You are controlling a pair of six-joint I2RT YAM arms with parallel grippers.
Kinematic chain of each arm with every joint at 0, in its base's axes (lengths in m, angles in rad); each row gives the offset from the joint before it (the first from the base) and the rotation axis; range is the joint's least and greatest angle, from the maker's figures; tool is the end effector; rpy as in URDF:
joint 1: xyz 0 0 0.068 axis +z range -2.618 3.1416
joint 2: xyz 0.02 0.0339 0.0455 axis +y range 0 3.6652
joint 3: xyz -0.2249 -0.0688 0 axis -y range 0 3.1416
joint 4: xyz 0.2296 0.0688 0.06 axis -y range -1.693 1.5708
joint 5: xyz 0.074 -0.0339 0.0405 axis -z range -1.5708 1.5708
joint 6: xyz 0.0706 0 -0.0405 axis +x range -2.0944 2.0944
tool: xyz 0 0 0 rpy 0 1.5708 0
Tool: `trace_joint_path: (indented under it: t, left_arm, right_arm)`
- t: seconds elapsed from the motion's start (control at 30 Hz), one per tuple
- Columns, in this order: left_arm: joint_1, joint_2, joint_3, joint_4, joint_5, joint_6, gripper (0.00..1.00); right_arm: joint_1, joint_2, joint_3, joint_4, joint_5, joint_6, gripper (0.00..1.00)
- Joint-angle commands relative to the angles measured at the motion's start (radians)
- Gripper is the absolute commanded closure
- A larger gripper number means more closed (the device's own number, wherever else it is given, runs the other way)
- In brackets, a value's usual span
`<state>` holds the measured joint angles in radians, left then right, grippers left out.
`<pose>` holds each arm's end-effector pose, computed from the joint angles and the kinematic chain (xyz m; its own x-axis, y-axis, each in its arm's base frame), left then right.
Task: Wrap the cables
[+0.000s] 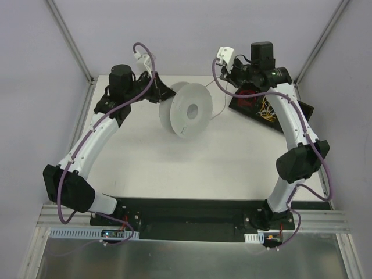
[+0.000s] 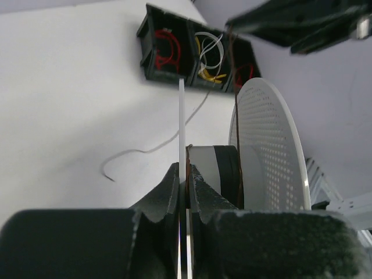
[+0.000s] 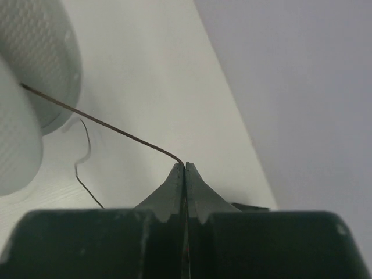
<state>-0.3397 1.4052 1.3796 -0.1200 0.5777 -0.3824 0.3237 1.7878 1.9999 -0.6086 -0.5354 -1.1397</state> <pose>0.3131 -0.1515 0.3701 -0.4212 -0.1827 -0.8884 0.6806 0.5838 -0.4427 0.3720 0.1628 0.3881 0.5009 -0.6561 -0.5644 -0.6334 0.1666 -0.7557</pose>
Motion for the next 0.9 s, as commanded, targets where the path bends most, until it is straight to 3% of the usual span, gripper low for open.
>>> trace_joint_path:
  t: [0.0, 0.13, 0.4, 0.53, 0.7, 0.83, 0.87]
  left_arm:
    - [0.073, -0.048, 0.019, 0.270, 0.214, -0.180, 1.00]
    - [0.119, -0.023, 0.079, 0.373, 0.208, -0.306, 1.00]
    - [0.154, 0.018, 0.151, 0.442, 0.142, -0.476, 1.00]
    - [0.160, 0.040, 0.193, 0.460, 0.131, -0.530, 1.00]
    - [0.160, 0.054, 0.242, 0.470, 0.122, -0.549, 1.00]
    - [0.162, 0.057, 0.271, 0.471, 0.100, -0.552, 1.00]
    - [0.162, 0.057, 0.279, 0.471, 0.094, -0.556, 1.00]
  right_arm:
    - [-0.034, -0.034, -0.054, -0.097, -0.153, 0.150, 1.00]
    - [-0.034, -0.088, -0.220, -0.050, -0.212, 0.225, 1.00]
    - [-0.034, -0.174, -0.386, 0.084, -0.360, 0.411, 1.00]
    - [-0.032, -0.226, -0.473, 0.220, -0.344, 0.488, 0.79]
    - [-0.034, -0.261, -0.530, 0.347, -0.289, 0.563, 0.34]
    - [-0.034, -0.309, -0.636, 0.498, -0.210, 0.656, 0.15]
    - [-0.032, -0.321, -0.660, 0.526, -0.190, 0.670, 0.06]
